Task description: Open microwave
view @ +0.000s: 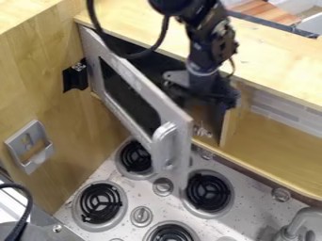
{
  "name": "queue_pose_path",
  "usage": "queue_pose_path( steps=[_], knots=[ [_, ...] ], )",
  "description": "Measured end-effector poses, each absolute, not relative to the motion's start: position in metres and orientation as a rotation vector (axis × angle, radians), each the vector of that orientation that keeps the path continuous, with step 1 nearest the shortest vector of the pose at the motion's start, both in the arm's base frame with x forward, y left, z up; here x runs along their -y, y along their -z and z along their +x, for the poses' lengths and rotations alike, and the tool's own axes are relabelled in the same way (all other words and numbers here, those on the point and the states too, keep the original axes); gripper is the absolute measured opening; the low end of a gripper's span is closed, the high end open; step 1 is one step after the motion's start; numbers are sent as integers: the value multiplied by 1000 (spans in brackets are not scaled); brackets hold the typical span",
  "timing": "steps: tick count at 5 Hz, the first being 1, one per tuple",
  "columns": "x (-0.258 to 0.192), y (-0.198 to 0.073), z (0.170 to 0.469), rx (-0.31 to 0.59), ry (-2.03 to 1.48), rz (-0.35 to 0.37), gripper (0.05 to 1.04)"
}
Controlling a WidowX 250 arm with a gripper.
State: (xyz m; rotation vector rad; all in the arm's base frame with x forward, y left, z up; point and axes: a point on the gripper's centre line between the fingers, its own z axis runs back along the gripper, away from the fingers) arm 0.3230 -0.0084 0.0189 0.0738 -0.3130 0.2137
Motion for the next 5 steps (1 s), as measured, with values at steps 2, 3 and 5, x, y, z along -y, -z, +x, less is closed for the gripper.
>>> queue_pose_path(
  steps=[2, 3, 5],
  knots=[
    [-20, 0, 289, 247, -303, 116, 999],
    [-34, 0, 275, 246, -352, 135, 1000],
    [-65, -11, 251, 264, -469, 172, 1000]
  ],
)
